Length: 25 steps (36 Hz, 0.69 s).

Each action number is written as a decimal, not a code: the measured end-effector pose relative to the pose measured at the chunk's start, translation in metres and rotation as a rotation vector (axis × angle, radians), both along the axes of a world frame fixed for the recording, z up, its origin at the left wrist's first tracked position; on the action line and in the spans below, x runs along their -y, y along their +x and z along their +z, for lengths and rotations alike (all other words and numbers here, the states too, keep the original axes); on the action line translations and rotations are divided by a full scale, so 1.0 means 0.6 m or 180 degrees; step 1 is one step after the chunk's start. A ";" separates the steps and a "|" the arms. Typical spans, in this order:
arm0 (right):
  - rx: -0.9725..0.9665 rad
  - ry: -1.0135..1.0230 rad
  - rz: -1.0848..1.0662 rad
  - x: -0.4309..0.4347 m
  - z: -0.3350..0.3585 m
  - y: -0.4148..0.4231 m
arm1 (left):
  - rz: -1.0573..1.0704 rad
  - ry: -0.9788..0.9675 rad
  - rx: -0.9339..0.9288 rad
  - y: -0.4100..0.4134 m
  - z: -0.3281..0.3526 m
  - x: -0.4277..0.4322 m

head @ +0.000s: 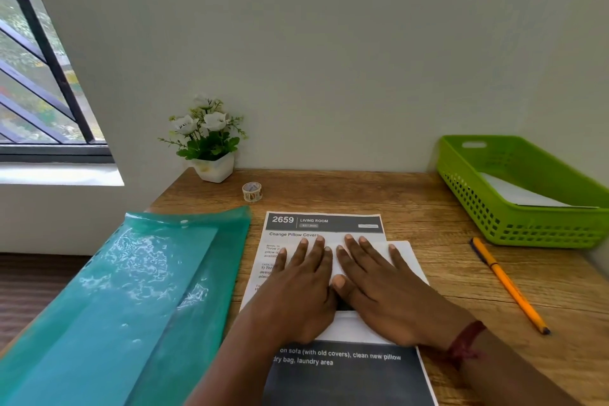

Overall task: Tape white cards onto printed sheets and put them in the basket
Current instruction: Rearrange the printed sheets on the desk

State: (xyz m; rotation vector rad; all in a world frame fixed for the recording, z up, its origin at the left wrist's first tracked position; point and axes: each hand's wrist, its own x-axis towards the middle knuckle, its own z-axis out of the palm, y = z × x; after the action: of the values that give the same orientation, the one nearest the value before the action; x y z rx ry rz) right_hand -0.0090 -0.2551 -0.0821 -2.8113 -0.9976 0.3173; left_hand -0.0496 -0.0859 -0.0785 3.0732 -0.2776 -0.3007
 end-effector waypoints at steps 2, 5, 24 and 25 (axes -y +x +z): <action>0.0025 0.0028 0.0025 -0.004 -0.005 -0.002 | 0.0011 0.0034 0.0018 0.000 -0.003 0.005; 0.0070 -0.0021 0.0025 -0.009 -0.009 -0.003 | 0.0102 0.0077 -0.0046 -0.001 -0.003 0.006; 0.0137 -0.0038 -0.0125 0.070 0.019 0.059 | 0.0663 -0.0526 0.0290 0.011 0.009 -0.046; 0.0157 0.0027 -0.0106 0.070 0.021 0.058 | 0.0645 -0.0568 0.0260 0.012 0.009 -0.046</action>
State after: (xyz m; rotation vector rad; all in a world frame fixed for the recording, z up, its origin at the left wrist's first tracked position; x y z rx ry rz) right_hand 0.0260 -0.2970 -0.0694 -2.8378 -0.9585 0.2402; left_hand -0.0424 -0.0582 -0.0734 2.9086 0.0057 -0.1335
